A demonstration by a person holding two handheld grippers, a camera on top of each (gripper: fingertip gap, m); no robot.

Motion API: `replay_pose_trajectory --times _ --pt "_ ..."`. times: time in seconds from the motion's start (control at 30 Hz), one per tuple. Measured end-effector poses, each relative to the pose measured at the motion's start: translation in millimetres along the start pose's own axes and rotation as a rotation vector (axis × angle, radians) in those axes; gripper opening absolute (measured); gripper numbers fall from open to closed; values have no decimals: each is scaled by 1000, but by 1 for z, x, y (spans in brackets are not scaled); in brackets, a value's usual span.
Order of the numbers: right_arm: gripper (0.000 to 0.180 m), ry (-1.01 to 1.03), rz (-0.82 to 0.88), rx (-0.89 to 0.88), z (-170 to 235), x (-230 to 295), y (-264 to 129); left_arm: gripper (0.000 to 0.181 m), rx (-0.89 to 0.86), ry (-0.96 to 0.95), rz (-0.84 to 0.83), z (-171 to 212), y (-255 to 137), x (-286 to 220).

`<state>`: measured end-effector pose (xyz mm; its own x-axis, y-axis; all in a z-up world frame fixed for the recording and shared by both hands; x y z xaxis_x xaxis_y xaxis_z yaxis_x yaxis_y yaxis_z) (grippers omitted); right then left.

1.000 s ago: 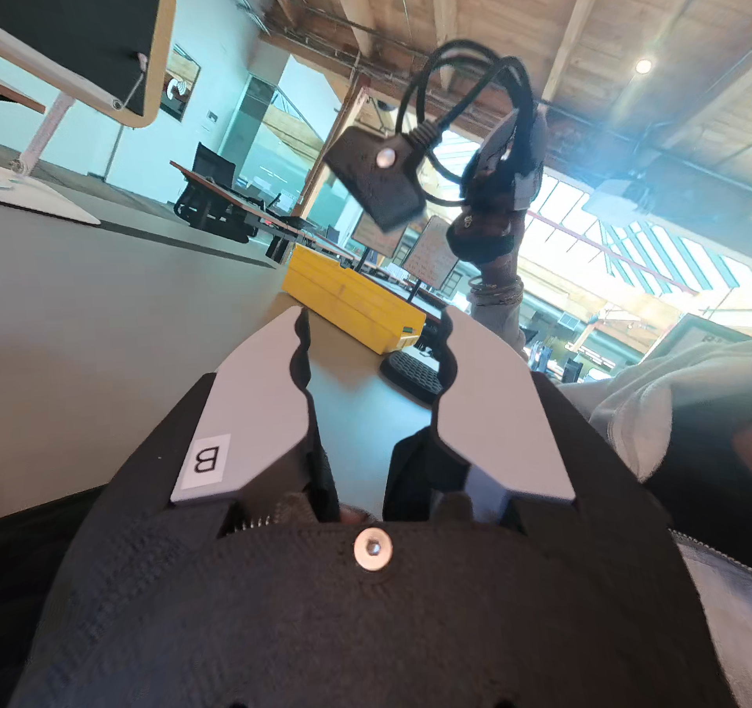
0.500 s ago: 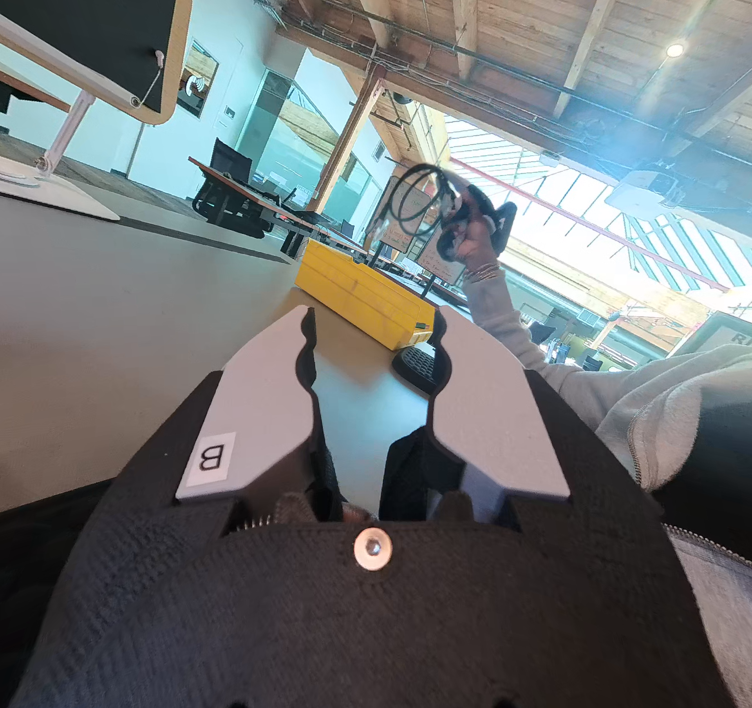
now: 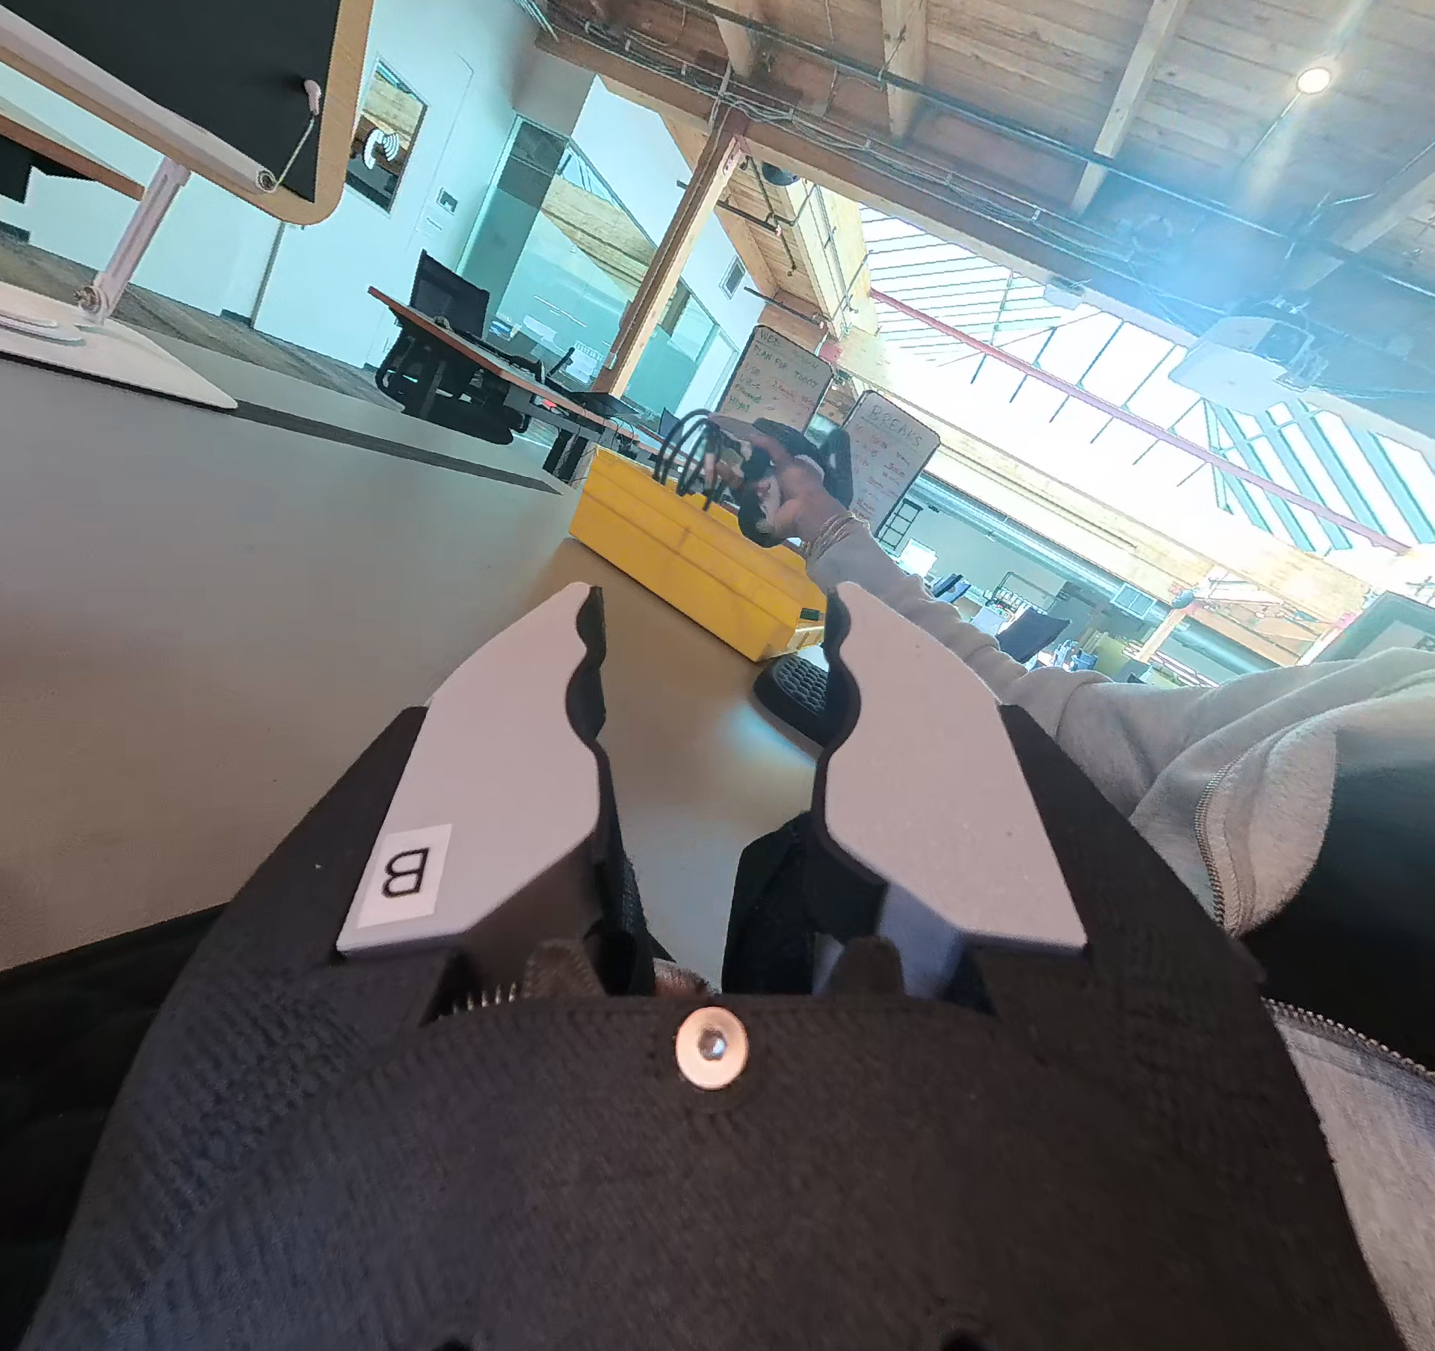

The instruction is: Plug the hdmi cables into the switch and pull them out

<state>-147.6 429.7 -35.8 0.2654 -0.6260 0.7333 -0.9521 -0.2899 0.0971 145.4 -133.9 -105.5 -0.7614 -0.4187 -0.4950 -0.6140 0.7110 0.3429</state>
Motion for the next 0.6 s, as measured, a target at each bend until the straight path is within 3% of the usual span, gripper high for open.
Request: replay_pose_trajectory --times 0.13,0.27,0.4,0.6 --pt "18 -123 -58 334 22 15 12 53 -3 -1 2 0 0 0" --pt "22 -371 3 627 42 19 15 53 -6 5 1 0 -1 -1" --pt "19 -640 104 670 48 22 18 53 -4 9 -2 0 -1 -1" --pt "17 -946 201 579 33 29 23 53 -4 7 -1 0 -1 -1"
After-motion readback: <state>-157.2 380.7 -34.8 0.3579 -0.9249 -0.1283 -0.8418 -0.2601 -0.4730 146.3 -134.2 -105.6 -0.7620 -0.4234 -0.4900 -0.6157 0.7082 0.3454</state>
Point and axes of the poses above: each gripper's, where its closed fingertips meet, y out along the fingers, z out of its underside, x = y × z across the jaws, the point moved 8 cm from there along -y, back along the fingers, and after that the axes turned 6 degrees about -x, right-handed, at the moved point
